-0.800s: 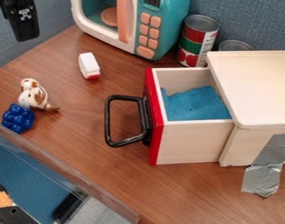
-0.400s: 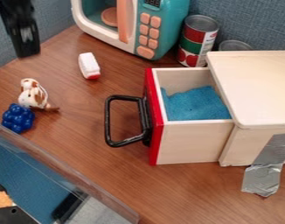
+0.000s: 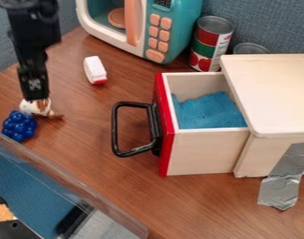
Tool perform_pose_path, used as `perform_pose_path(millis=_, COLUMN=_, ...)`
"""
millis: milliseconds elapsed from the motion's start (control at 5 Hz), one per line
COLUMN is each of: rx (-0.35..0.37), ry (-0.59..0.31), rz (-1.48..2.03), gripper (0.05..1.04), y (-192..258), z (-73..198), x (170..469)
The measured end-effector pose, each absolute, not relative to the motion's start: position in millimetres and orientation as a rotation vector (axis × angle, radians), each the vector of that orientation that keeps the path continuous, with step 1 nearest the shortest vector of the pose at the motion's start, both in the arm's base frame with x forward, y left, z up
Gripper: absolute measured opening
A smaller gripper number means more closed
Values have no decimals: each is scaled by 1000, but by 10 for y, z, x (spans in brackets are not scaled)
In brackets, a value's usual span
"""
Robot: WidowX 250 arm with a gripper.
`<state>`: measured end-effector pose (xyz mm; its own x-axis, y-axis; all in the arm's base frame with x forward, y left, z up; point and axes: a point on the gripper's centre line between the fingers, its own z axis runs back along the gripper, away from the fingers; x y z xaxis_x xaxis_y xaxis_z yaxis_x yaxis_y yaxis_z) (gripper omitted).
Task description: Close the drawer
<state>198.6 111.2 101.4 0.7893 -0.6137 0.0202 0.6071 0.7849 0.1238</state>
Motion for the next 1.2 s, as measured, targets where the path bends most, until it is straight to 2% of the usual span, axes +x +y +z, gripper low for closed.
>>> perform_pose_path(millis=400, rx=139, ry=-43, rz=-795, gripper=1000, y=846, z=778, x=1979)
perform_pose_path(millis=1200, rx=152, ry=16, rz=-791, gripper=1000, y=659, z=410, x=2270)
